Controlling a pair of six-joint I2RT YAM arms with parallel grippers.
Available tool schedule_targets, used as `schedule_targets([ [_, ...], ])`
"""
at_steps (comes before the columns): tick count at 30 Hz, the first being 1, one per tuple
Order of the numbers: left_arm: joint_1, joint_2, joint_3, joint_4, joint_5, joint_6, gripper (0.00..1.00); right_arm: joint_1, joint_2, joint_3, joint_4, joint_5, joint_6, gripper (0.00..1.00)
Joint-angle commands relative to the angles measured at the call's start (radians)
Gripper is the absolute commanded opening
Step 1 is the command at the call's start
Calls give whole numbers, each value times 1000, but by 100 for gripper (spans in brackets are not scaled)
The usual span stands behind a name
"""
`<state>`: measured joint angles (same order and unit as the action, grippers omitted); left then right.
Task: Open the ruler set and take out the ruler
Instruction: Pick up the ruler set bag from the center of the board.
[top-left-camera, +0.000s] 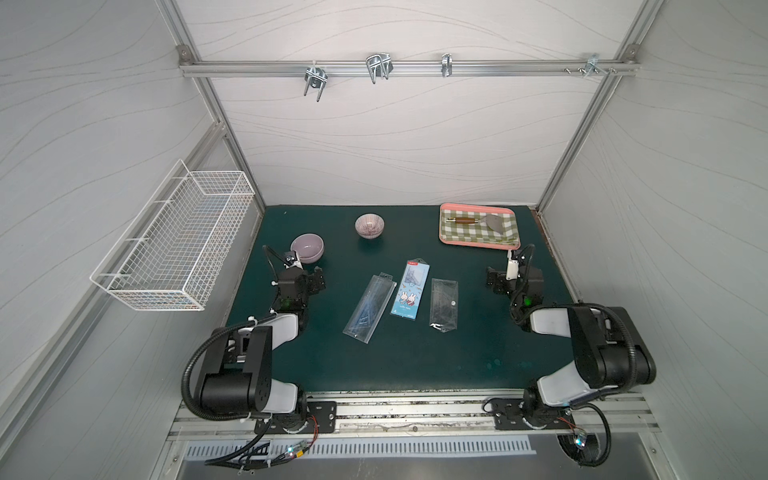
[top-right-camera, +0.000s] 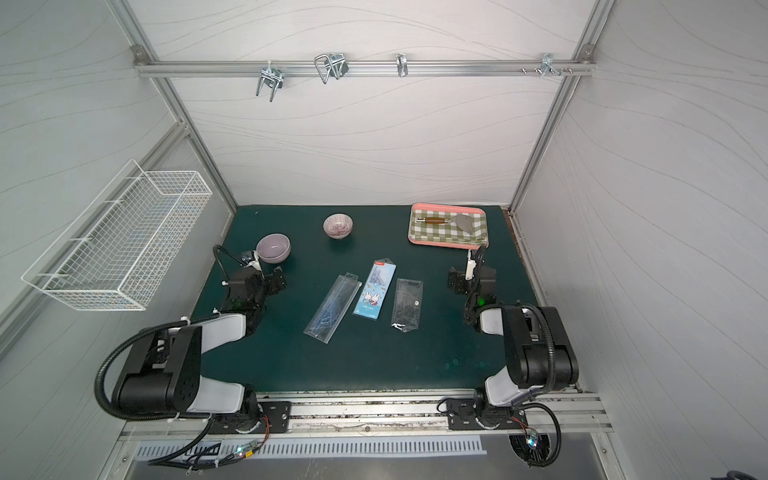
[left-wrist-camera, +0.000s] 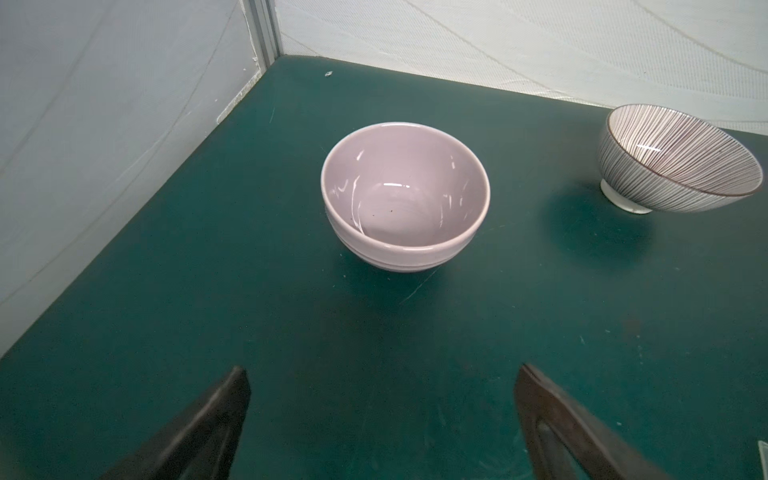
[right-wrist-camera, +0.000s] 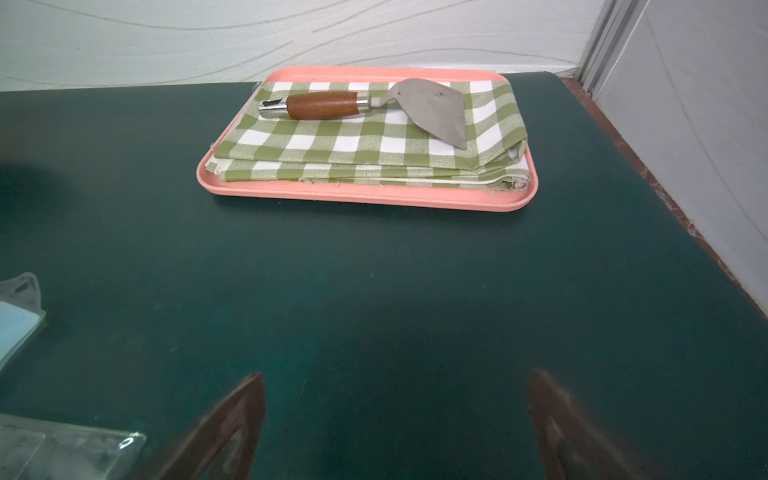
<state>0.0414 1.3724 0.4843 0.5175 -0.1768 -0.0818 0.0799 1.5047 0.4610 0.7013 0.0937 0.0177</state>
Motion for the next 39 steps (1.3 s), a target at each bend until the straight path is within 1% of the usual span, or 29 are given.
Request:
schedule_targets([
  [1, 5, -93, 103, -137, -24, -5, 100, 7, -73, 52, -116, 18, -6, 99],
  [3, 5, -136, 143, -202, -26, -12, 100, 10, -118, 74, -174, 30, -1, 99],
  [6, 5, -175, 206, -308, 5, -25, 100, 13, -210, 128, -266, 24, 11, 99],
  [10, -3, -197, 299, -441, 86, -58, 100, 49, -284, 263, -473, -8, 37, 99],
  [12, -31, -200, 354, -508, 113, -75, 100, 93, -286, 322, -557, -5, 34, 99],
  [14, -84, -202, 417, -574, 111, -75, 100, 138, -276, 388, -640, -11, 37, 99],
  [16, -140, -195, 480, -641, 112, -72, 100, 175, -258, 436, -707, -45, 52, 99],
  [17, -164, -187, 515, -674, 136, -65, 100, 196, -249, 458, -733, -65, 64, 99],
  [20, -199, -152, 630, -800, 191, -54, 100, 253, -214, 502, -792, -132, 101, 99],
  [23, -214, -129, 711, -910, 230, -42, 99, 318, -173, 538, -838, -172, 130, 99],
  [25, -219, -122, 733, -957, 241, -51, 100, 355, -144, 554, -851, -213, 152, 99],
  [28, -234, -120, 727, -990, 236, -91, 100, 416, -92, 561, -836, -278, 187, 99],
  [31, -283, -112, 718, -1022, 183, -112, 100, 467, -29, 570, -810, -321, 212, 99],
  [33, -312, -100, 713, -1047, 176, -124, 99, 490, 14, 571, -777, -363, 233, 98],
  [37, -388, -79, 685, -1097, 131, -146, 94, 523, 119, 594, -727, -450, 272, 93],
  [39, -411, -71, 649, -1097, 141, -171, 92, 533, 170, 610, -715, -471, 278, 90],
])
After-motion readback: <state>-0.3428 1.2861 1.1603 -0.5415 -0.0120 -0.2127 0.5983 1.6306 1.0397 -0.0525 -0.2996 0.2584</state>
